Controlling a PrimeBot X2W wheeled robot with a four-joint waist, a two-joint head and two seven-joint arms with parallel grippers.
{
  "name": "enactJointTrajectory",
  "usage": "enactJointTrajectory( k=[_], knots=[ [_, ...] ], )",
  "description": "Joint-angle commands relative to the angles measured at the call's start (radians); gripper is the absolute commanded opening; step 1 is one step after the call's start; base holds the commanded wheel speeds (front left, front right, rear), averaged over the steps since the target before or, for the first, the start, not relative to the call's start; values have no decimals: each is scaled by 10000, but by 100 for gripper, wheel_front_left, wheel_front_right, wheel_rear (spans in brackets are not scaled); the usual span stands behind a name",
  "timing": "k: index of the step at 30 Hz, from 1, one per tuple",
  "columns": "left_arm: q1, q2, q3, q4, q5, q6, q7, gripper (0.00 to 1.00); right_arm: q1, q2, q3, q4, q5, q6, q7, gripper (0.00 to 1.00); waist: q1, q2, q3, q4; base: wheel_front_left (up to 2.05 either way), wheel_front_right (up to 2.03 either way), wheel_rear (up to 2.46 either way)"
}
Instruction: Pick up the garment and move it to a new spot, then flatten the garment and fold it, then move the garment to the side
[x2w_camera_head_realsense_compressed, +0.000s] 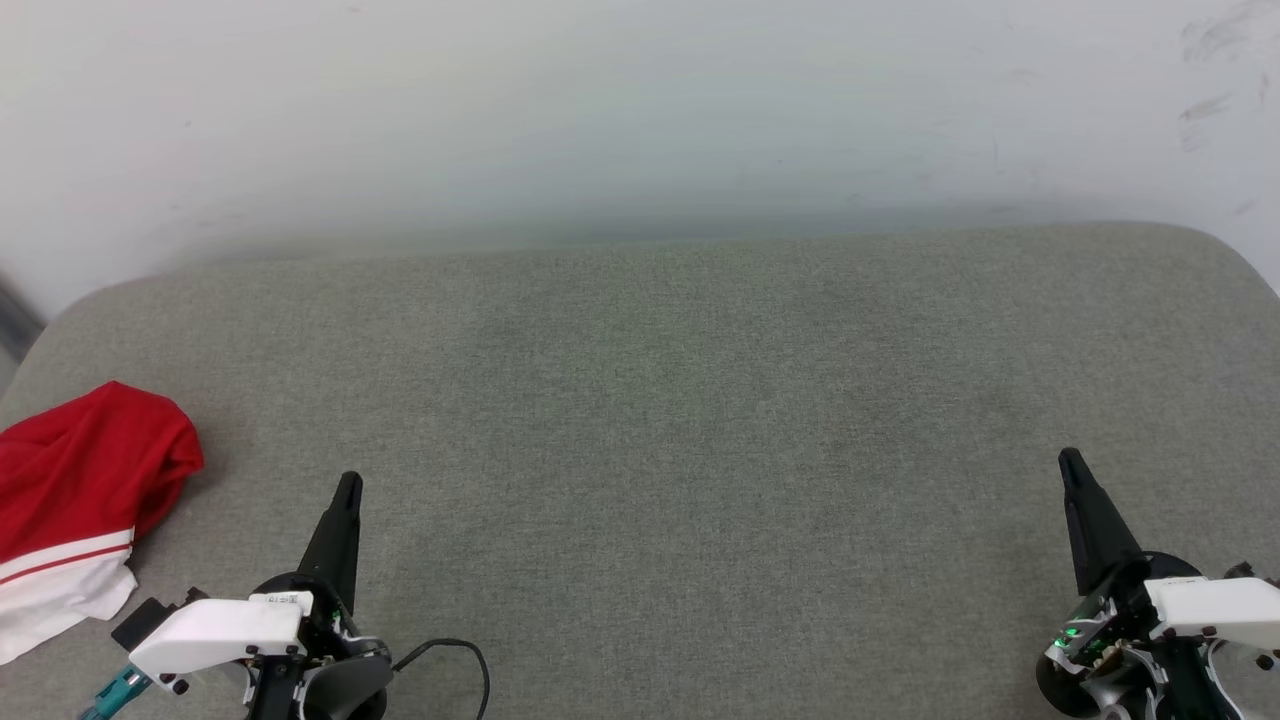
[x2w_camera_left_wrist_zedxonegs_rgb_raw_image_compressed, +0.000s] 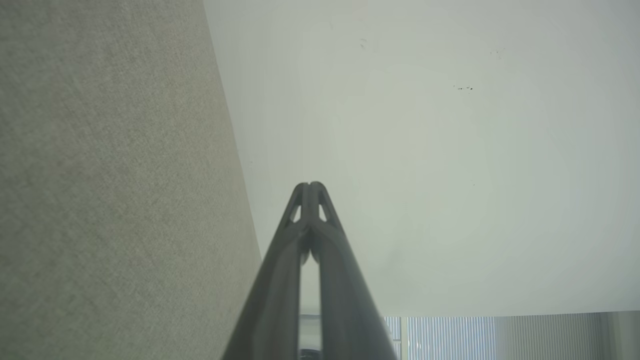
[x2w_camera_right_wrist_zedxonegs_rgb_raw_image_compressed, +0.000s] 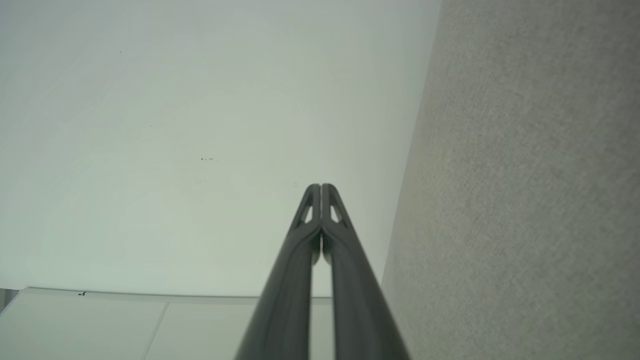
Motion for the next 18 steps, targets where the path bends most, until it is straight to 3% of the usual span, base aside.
enactJointTrajectory(
  k=[1, 18],
  knots=[
    [-87, -6, 12, 5, 18, -26, 16, 0, -110, 28, 7, 4, -47, -3, 6, 0, 0, 0, 0, 0, 0, 0, 0],
    [-86, -6, 6, 5, 17, -26, 15, 0, -110, 28, 7, 4, -46, -3, 6, 0, 0, 0, 0, 0, 0, 0, 0]
  ],
)
